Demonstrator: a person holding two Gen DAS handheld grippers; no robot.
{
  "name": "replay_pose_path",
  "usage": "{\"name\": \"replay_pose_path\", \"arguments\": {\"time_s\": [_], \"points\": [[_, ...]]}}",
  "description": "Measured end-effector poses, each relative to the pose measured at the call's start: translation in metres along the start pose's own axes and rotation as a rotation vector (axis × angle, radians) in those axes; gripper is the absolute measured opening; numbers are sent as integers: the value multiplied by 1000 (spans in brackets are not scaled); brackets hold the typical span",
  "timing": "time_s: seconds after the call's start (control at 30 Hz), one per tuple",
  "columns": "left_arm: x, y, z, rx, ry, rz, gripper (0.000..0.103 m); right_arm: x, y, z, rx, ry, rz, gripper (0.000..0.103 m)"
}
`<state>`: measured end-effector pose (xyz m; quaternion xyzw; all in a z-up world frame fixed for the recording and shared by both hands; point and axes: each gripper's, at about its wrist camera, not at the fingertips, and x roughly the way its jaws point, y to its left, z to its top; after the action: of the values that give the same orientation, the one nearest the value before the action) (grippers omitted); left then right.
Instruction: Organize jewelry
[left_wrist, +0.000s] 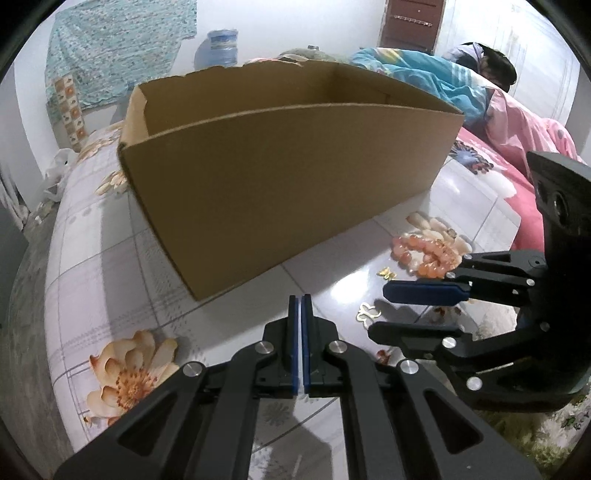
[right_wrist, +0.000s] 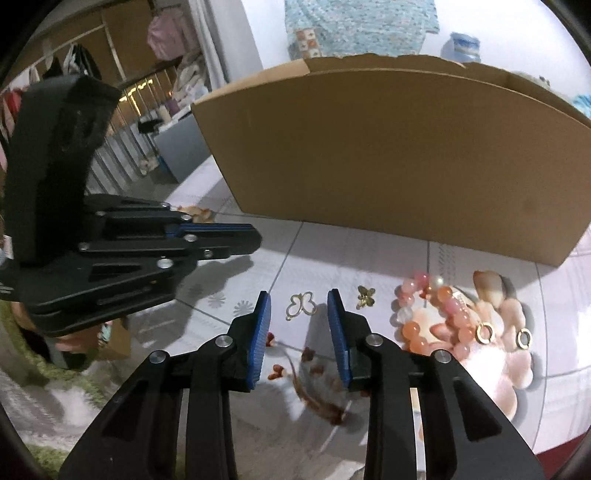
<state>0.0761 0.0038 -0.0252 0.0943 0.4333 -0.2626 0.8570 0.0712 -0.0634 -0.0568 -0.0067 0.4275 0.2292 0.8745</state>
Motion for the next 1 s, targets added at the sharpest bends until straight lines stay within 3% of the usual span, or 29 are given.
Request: {"name": "replay_pose_path", "arguments": {"time_s": [0.17, 0.23, 0.47, 0.5, 0.53, 1.0], "points": [[3, 3, -3, 4, 6, -2, 1, 8, 13, 4, -80, -2, -60, 22], [4, 4, -3, 4, 7, -5, 1, 10, 15, 5, -105, 3, -85, 15], [6, 5, -4, -2, 8, -13, 1, 12, 17, 7, -101, 5, -79, 13], [6, 5, -4, -3, 8, -15, 1, 10, 16, 5, -98, 4, -75, 10], [6, 5, -4, -2, 9, -12, 1, 11, 16, 6, -90, 9, -64, 0], [7, 3, -6, 7, 13, -2, 1, 2, 3, 6, -69, 13, -78, 3]]}}
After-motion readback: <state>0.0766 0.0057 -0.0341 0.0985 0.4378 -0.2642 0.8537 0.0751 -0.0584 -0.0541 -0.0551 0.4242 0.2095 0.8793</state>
